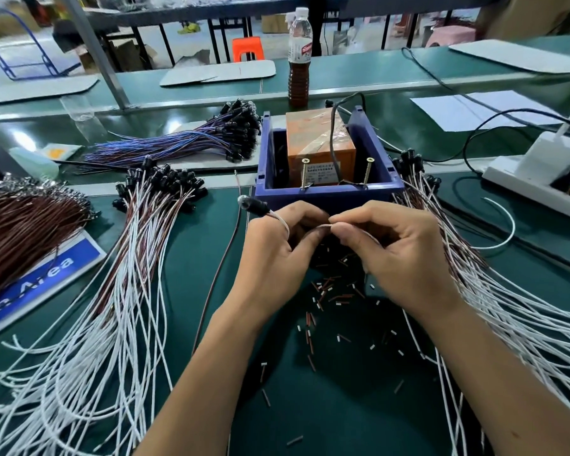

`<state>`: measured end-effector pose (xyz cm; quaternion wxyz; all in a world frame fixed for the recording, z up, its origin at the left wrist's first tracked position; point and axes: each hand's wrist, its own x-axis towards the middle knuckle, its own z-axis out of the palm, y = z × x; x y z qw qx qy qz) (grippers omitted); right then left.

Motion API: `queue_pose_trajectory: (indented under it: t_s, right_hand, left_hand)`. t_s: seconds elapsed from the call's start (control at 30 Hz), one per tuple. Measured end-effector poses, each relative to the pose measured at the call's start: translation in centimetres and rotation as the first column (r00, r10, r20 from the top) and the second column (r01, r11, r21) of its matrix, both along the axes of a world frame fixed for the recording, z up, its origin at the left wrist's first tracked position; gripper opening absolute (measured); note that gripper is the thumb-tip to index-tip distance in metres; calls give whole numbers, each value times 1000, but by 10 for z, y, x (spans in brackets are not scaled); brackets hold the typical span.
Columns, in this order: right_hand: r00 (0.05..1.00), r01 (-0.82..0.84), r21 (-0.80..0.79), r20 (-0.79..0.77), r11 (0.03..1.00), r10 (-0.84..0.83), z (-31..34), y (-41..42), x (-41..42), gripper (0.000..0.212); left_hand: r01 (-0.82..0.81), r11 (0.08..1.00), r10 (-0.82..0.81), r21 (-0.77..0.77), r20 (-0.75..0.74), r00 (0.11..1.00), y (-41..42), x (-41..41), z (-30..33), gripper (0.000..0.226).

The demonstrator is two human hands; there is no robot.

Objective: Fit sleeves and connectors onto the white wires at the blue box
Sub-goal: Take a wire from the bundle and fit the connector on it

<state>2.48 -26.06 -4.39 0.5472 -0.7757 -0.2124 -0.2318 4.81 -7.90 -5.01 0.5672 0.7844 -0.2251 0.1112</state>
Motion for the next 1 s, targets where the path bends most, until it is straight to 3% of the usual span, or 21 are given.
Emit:
queue_pose_trajectory:
  t_s: [0.13,0.33,0.53,0.63,0.8,1.0]
  right_hand:
    - [970,-1,194,-238,981,48,-4,3,-1,34]
    - [902,13,251,-420,968,96,-11,3,8,9]
    - [892,1,360,-422,933,162,-10,1,8,13]
    - [918,15,335,-377,942,120,-10,3,6,3]
    - [959,-9,287,-267,958,89,-7,7,4,7]
    - [960,-10,313,-262,950,97,-6,10,2,8]
  left_hand:
    - [-113,991,117,-75,41,992,-2,2,-4,10]
    - [-173,981,178,-89,57,982,-1,4,-5,21]
    - [-127,988,130,-83,33,991,1,2,-1,25]
    - [-85,992,85,-90,2,996,1,0,1,26]
    - [-67,989,64,-133,-22,998,2,-1,3,25]
    - [-46,987,37,-154,-64,997,3,-3,7,22]
